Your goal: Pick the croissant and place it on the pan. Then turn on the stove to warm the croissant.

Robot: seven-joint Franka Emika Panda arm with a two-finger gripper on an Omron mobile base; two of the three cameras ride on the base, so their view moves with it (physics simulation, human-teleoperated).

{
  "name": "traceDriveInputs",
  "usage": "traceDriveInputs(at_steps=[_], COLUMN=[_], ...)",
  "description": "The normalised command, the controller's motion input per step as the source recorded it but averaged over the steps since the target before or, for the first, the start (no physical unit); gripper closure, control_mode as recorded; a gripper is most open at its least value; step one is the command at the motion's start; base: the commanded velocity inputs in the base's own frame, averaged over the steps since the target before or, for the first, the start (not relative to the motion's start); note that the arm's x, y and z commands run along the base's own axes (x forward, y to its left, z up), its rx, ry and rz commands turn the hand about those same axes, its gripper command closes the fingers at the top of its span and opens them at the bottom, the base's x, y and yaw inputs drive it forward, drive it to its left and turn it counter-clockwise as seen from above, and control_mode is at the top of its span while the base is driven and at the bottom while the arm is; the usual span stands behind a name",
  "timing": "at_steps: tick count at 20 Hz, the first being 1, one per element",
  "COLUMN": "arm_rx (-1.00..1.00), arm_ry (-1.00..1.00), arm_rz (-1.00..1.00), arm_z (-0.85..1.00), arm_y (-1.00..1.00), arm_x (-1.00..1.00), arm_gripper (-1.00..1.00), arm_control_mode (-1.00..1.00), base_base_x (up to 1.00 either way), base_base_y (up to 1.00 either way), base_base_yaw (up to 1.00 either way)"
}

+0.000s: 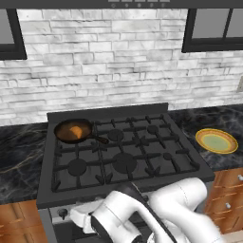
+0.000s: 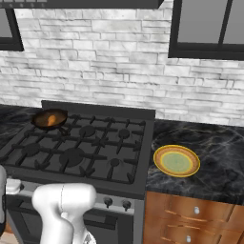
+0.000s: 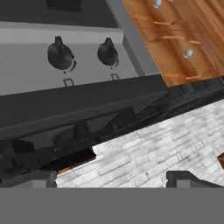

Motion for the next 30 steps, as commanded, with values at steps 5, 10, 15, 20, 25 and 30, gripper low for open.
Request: traceDriveInputs(at_steps=[5, 10, 15, 20, 25, 30], arm_rx=[-0.26, -0.17, -0.09, -0.08, -0.06, -0.08], arm_ry=[0.0, 0.0, 0.0, 0.0, 0.0, 0.0], arm_rz=[-0.13, -0.27, -0.29, -0.24, -0.17, -0.09], arm_z=[-0.89, -0.55, -0.38, -0.25, -0.23, -0.6], arm_y=[0.36, 0.29, 0.44, 0.5, 0.42, 0.44], arm_x=[-0.74, -0.12, 0.2, 0.45, 0.16, -0.03], arm_gripper=[-1.0, -1.0, -1.0, -1.0, -1.0, -1.0], arm_control_mode=[-1.0, -1.0, -1.0, -1.0, -1.0, -1.0], base_base_x=[0.0, 0.0, 0.0, 0.0, 0.0, 0.0], base_base_y=[0.0, 0.0, 0.0, 0.0, 0.0, 0.0], base_base_yaw=[0.0, 0.0, 0.0, 0.0, 0.0, 0.0])
